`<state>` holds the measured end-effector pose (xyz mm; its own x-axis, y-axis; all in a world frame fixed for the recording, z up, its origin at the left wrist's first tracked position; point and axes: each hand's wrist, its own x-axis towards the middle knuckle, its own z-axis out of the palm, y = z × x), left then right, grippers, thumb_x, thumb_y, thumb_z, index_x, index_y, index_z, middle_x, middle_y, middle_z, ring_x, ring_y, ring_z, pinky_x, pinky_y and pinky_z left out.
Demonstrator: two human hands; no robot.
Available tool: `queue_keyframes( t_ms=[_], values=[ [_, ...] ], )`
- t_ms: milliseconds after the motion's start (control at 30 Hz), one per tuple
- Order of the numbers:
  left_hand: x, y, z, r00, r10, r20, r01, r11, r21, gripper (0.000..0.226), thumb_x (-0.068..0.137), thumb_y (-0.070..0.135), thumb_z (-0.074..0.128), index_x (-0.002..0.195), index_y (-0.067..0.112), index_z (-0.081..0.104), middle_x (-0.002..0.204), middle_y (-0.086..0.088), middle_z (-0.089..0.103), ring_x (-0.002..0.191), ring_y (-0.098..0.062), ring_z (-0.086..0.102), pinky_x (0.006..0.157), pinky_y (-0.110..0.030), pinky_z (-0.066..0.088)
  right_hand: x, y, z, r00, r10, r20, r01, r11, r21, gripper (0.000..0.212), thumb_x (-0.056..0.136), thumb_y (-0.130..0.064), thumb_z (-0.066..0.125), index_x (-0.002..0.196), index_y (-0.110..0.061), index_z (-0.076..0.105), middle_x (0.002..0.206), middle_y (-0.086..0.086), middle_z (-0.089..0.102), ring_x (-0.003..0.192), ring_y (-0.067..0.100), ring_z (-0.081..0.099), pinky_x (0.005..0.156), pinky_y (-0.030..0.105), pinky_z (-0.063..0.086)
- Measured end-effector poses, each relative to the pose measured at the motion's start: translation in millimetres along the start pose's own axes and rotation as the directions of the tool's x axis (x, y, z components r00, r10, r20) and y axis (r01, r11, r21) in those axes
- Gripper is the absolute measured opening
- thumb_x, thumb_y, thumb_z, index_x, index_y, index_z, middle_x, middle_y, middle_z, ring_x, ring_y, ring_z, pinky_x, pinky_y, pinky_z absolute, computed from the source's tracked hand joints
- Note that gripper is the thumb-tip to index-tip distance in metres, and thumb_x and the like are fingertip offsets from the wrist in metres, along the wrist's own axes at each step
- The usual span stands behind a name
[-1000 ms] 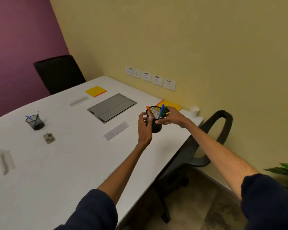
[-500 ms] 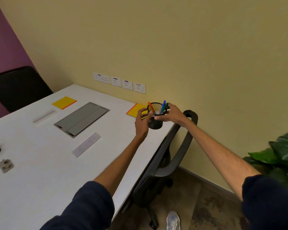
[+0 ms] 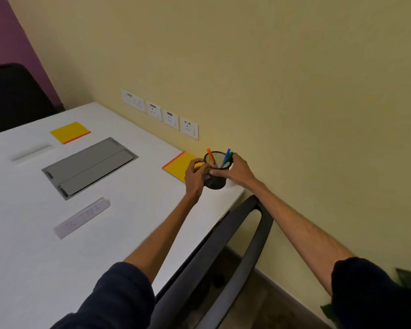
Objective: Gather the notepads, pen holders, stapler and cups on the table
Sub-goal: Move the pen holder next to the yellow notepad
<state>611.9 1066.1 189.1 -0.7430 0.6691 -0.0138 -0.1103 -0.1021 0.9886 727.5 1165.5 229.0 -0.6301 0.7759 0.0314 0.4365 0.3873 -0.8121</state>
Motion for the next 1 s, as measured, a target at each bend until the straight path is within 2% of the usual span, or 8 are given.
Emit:
queue_keyframes(
  t_ms=[100, 233, 367, 500, 633, 733, 900, 1000],
  values=[
    [15.6, -0.6, 4.1, 0.999, -0.009, -0.041, 0.009, 1.0, 0.006, 0.015, 0.09, 0.023, 0.064, 0.104, 0.025, 0.062, 0.107, -0.011, 0.069, 0.098, -0.025, 0.069, 0.074, -0.046, 0.061, 26.6, 1.9, 3.8, 0.999, -0.027, 0.035, 0.026, 0.999, 0.023, 0.086, 0.05, -0.059, 0.088, 0.113, -0.013, 0.051, 0.108, 0.0, 0.062, 0.099, 0.015, 0.059, 0.077, 0.027, 0.051],
    [31.1, -8.2, -7.8, 0.996, 0.018, -0.082, -0.015, 0.999, 0.042, 0.023, 0.092, 0.023, 0.063, 0.114, 0.016, 0.06, 0.108, -0.011, 0.069, 0.095, -0.02, 0.069, 0.065, -0.033, 0.06, 52.7, -0.6, 18.6, 0.992, -0.048, 0.119, 0.042, 0.998, 0.055, 0.084, 0.055, -0.041, 0.093, 0.121, -0.01, 0.05, 0.116, 0.001, 0.064, 0.106, 0.016, 0.061, 0.077, 0.02, 0.048],
    [45.1, -19.9, -26.0, 0.992, 0.072, -0.102, -0.06, 0.992, 0.115, 0.023, 0.094, 0.027, 0.063, 0.115, 0.019, 0.06, 0.115, -0.008, 0.067, 0.106, -0.022, 0.065, 0.073, -0.03, 0.06, 70.6, -1.1, 40.7, 0.986, -0.076, 0.145, 0.062, 0.993, 0.099, 0.082, 0.056, -0.038, 0.093, 0.121, -0.011, 0.052, 0.115, -0.001, 0.064, 0.105, 0.014, 0.06, 0.08, 0.019, 0.048],
    [53.2, -32.6, -46.9, 0.988, 0.113, -0.109, -0.085, 0.968, 0.236, 0.03, 0.094, 0.037, 0.062, 0.121, 0.025, 0.059, 0.118, -0.004, 0.068, 0.109, -0.019, 0.065, 0.086, -0.035, 0.058, 88.0, 2.9, 61.8, 0.974, -0.106, 0.199, 0.081, 0.988, 0.133, 0.081, 0.058, -0.036, 0.092, 0.124, -0.012, 0.052, 0.112, -0.004, 0.062, 0.103, 0.01, 0.058, 0.075, 0.008, 0.043],
    [63.9, -50.1, -68.3, 0.99, 0.084, -0.114, -0.036, 0.929, 0.369, 0.043, 0.092, 0.049, 0.06, 0.131, 0.03, 0.056, 0.121, -0.002, 0.068, 0.111, -0.014, 0.064, 0.093, -0.033, 0.054, 111.6, 16.9, 88.0, 0.959, -0.113, 0.26, 0.069, 0.982, 0.173, 0.082, 0.058, -0.033, 0.093, 0.125, -0.013, 0.052, 0.11, -0.007, 0.06, 0.102, 0.007, 0.057, 0.069, 0.0, 0.042],
    [78.8, -62.7, -75.2, 0.987, 0.063, -0.149, 0.009, 0.896, 0.443, 0.049, 0.091, 0.053, 0.059, 0.135, 0.031, 0.054, 0.132, 0.001, 0.062, 0.116, -0.012, 0.061, 0.096, -0.033, 0.052, 132.5, 27.2, 108.3, 0.949, -0.112, 0.296, 0.058, 0.981, 0.186, 0.085, 0.055, -0.039, 0.093, 0.124, -0.013, 0.052, 0.115, -0.005, 0.062, 0.108, 0.01, 0.059, 0.071, 0.002, 0.045],
    [106.7, -87.7, -77.8, 0.964, 0.039, -0.262, 0.104, 0.856, 0.507, 0.051, 0.091, 0.056, 0.055, 0.136, 0.032, 0.053, 0.137, 0.003, 0.058, 0.123, -0.013, 0.054, 0.1, -0.04, 0.047, 175.0, 42.9, 137.0, 0.913, -0.112, 0.392, 0.043, 0.982, 0.182, 0.084, 0.057, -0.032, 0.094, 0.127, -0.012, 0.05, 0.117, -0.004, 0.061, 0.111, 0.01, 0.055, 0.073, 0.003, 0.046],
    [124.5, -107.9, -81.3, 0.944, 0.005, -0.329, 0.182, 0.823, 0.537, 0.049, 0.093, 0.056, 0.052, 0.137, 0.036, 0.053, 0.144, 0.004, 0.052, 0.142, -0.016, 0.036, 0.111, -0.045, 0.035, 205.9, 58.8, 155.1, 0.893, -0.109, 0.436, 0.052, 0.989, 0.141, 0.089, 0.055, -0.032, 0.094, 0.129, -0.012, 0.049, 0.124, 0.0, 0.061, 0.116, 0.014, 0.056, 0.082, 0.011, 0.048]
  ],
)
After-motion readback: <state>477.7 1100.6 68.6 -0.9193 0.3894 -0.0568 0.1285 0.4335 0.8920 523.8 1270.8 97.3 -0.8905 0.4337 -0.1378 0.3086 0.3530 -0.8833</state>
